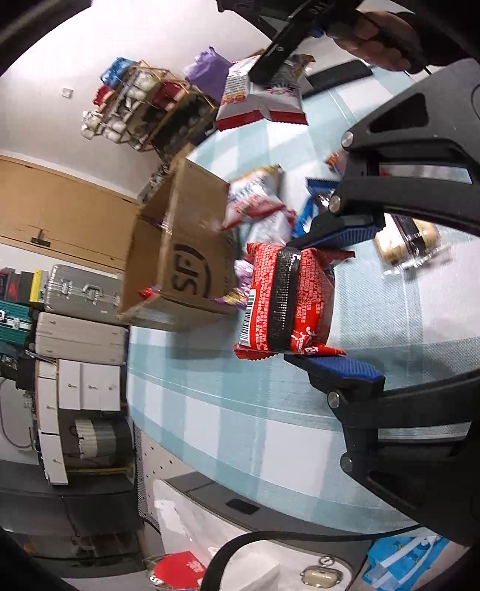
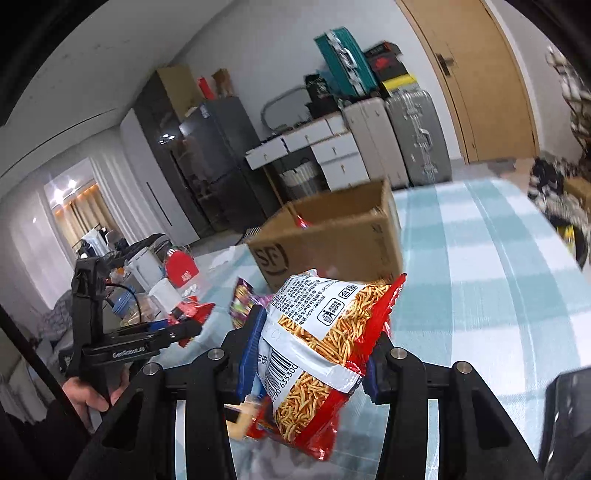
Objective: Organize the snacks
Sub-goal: 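Carry the noodle bag and red wafer bar over the cardboard box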
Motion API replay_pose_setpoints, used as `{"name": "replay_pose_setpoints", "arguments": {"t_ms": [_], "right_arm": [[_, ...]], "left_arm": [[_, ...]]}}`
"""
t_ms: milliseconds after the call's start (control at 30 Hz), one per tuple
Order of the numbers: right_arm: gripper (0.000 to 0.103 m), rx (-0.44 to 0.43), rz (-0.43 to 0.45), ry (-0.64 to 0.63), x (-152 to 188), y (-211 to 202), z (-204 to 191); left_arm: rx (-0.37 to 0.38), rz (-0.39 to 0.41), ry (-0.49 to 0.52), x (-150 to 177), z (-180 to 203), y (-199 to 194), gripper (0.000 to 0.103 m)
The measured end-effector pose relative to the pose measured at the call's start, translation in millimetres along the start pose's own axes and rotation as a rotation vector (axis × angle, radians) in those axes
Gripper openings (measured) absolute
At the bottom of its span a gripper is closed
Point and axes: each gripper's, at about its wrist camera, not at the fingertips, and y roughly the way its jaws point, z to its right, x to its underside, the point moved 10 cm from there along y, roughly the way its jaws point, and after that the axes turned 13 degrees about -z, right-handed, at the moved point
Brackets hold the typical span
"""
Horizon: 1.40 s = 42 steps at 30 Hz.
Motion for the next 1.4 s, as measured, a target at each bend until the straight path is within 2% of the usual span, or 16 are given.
{"name": "replay_pose_setpoints", "arguments": {"t_ms": [100, 267, 400, 467, 600, 800, 1000, 1100, 1233, 1400], "right_arm": [[0.045, 0.005, 0.031, -0.036, -9, -12, -12], [0.045, 0.006, 0.053, -0.034, -24, -27, -19], [0.045, -0.012, 0.062, -0.039, -42, -39, -27], [0.045, -0.044, 0.076, -0.025, -57, -47, -30], [0.045, -0.047, 0.107, -0.046, -87, -63, -40], [0.045, -0.097, 0.096, -0.060, -139, -64, -55], [0.045, -0.091, 0.100, -0.077, -191, -57, -59], [0.045, -0.048, 0.091, -0.052, -213, -41, -47], [0.045, 0.008, 0.051, -0.070, -232, -8, -33], [0.045, 0.046, -0.019, -0.084, -242, 45, -15]], "left_arm": [[0.019, 0.041, 0.024, -14, 10, -20, 0.047], [0.018, 0.060, 0.080, -42, 23, -39, 0.047], [0.075, 0.060, 0.075, -68, 33, -57, 0.047], [0.073, 0.079, 0.098, -81, 43, -68, 0.047], [0.071, 0.083, 0.159, -103, 69, -83, 0.048], [0.080, 0.068, 0.173, -144, 96, -87, 0.048], [0.041, 0.069, 0.178, -192, 111, -76, 0.048], [0.059, 0.040, 0.153, -212, 111, -60, 0.048], [0.048, 0.024, 0.124, -237, 105, -33, 0.048], [0.038, -0.033, 0.115, -257, 94, 11, 0.048]]}}
